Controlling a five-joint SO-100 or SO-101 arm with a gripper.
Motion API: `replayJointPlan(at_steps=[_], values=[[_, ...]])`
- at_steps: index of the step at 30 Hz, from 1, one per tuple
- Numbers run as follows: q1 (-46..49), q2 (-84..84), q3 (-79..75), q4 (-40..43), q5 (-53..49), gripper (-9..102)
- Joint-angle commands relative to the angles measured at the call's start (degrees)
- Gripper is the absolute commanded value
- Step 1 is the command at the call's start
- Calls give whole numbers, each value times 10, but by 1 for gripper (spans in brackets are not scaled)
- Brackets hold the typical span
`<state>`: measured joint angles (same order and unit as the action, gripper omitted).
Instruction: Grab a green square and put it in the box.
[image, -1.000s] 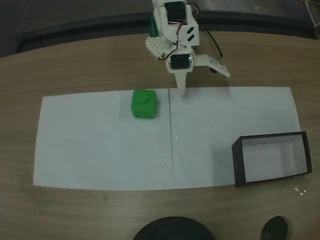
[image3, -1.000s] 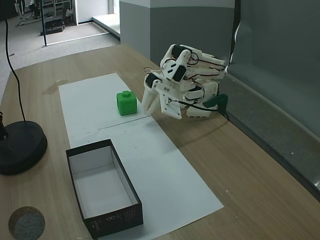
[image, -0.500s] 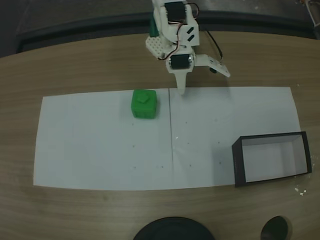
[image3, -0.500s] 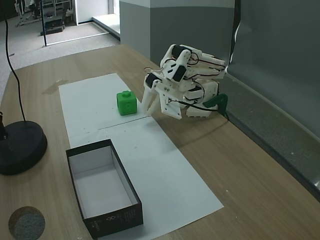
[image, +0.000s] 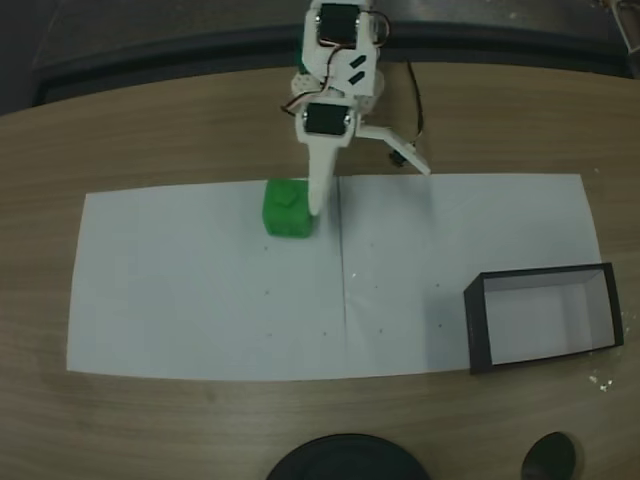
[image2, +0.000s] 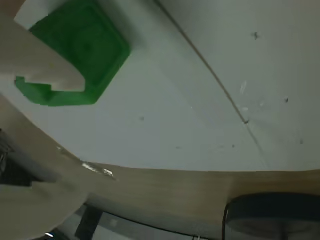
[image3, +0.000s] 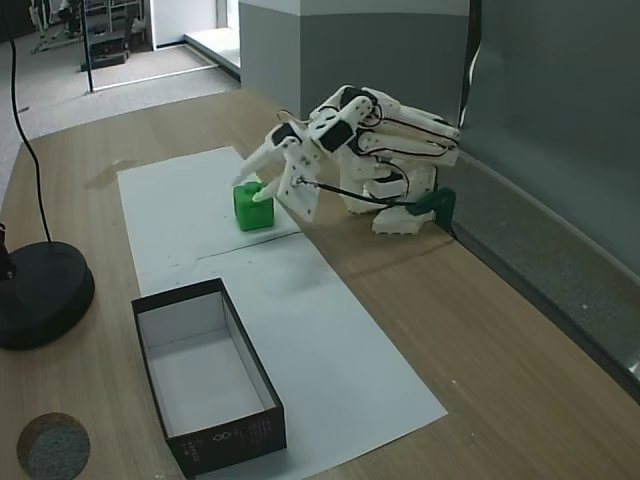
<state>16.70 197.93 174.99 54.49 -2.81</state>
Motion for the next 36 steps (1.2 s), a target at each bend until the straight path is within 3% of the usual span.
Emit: replayJointPlan(at_steps=[1,5,10,14,20,31,36], values=[[83,10,-59,-39,-24,26],[155,5,-111,-11,6,31],[127,-31,-237,154,-24,37],[125,-141,-309,173,-57,39],[110,-377,-450,269,-86,39],[79,-775,-565,280,-83,39],[76,-881,-593,262,-73,39]])
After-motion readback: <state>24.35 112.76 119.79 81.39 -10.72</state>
